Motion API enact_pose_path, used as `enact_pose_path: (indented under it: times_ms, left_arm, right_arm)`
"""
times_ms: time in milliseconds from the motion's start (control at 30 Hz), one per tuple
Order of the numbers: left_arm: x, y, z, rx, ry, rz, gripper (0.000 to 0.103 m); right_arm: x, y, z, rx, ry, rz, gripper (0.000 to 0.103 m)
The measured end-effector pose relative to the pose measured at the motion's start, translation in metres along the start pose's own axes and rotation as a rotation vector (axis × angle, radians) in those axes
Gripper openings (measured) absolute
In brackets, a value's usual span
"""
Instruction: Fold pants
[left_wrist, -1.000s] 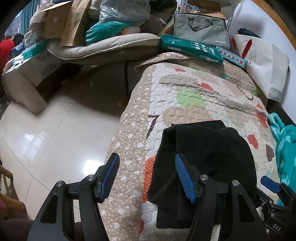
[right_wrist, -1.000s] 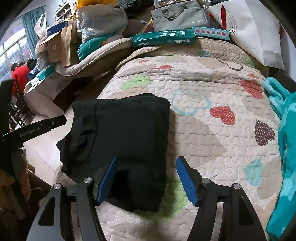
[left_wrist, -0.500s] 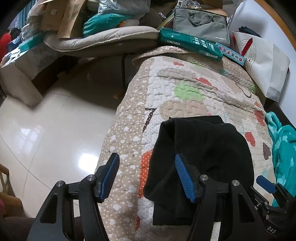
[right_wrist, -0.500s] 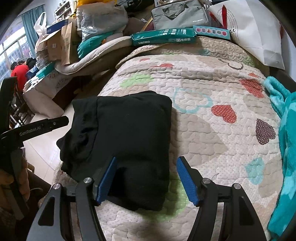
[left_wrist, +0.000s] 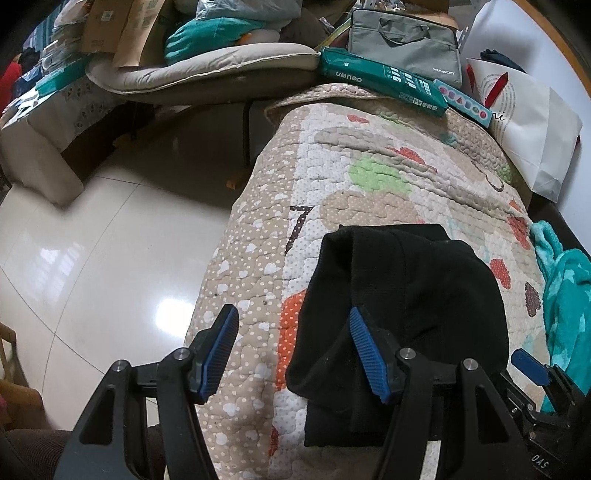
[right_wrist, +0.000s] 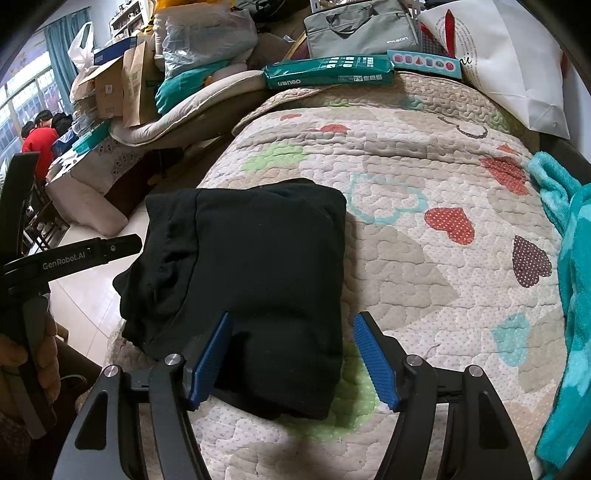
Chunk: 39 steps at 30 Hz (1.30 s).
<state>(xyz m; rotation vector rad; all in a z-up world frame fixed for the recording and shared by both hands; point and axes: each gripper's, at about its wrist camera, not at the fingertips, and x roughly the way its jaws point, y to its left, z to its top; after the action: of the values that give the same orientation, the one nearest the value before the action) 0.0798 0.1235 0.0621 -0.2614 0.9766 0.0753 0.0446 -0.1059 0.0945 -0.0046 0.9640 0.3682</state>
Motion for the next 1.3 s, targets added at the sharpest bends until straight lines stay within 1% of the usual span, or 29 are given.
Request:
enact_pose_path:
  times_ms: [367,533,633,700,767,833,900,967,1033,1067,1200,1267,1300]
  left_arm:
    - [0.000,0.000,-0.001,-0.002,0.002,-0.006,0.062]
    - [-0.004,0.007,0.000,-0.059,-0.028,-0.079,0.062]
    - [-0.005,0.011,0.002,-0.089,-0.030,-0.124,0.063]
    - [0.000,0.012,0.001,-0.103,-0.010,-0.151,0.063]
    - [0.004,0.013,0.003,-0.106,0.008,-0.158,0.063]
    - [0.009,0.014,0.002,-0.122,0.034,-0.184,0.063]
    - [0.016,0.017,0.001,-0.154,0.067,-0.228,0.063]
    - [0.023,0.021,-0.001,-0.196,0.108,-0.289,0.063]
    - [0.032,0.022,-0.003,-0.234,0.153,-0.364,0.065]
    - [0.035,0.020,-0.004,-0.241,0.161,-0.378,0.069]
    - [0.043,0.013,-0.006,-0.233,0.173,-0.406,0.077]
    - [0.047,0.008,-0.007,-0.223,0.178,-0.417,0.080]
    - [0.050,0.005,-0.007,-0.212,0.179,-0.418,0.083]
  right_arm:
    - [0.001,0.000,-0.001,0.004,0.001,0.003,0.075]
    - [-0.004,-0.001,0.008,0.000,-0.005,0.007,0.075]
    - [-0.011,-0.003,0.024,-0.020,-0.018,0.006,0.075]
    - [-0.011,-0.005,0.035,-0.030,-0.018,0.007,0.077]
    - [-0.007,-0.007,0.045,-0.028,-0.011,0.010,0.078]
    - [-0.002,-0.010,0.052,-0.016,-0.005,0.019,0.078]
    - [0.003,-0.013,0.055,-0.002,-0.002,0.026,0.078]
    - [0.007,-0.014,0.055,0.009,0.003,0.034,0.078]
    - [0.014,-0.017,0.054,0.024,0.019,0.057,0.078]
    - [0.017,-0.018,0.053,0.033,0.027,0.074,0.078]
    - [0.036,-0.033,0.054,0.104,0.065,0.148,0.078]
    - [0.048,-0.045,0.056,0.169,0.088,0.195,0.079]
    - [0.057,-0.052,0.057,0.215,0.101,0.237,0.080]
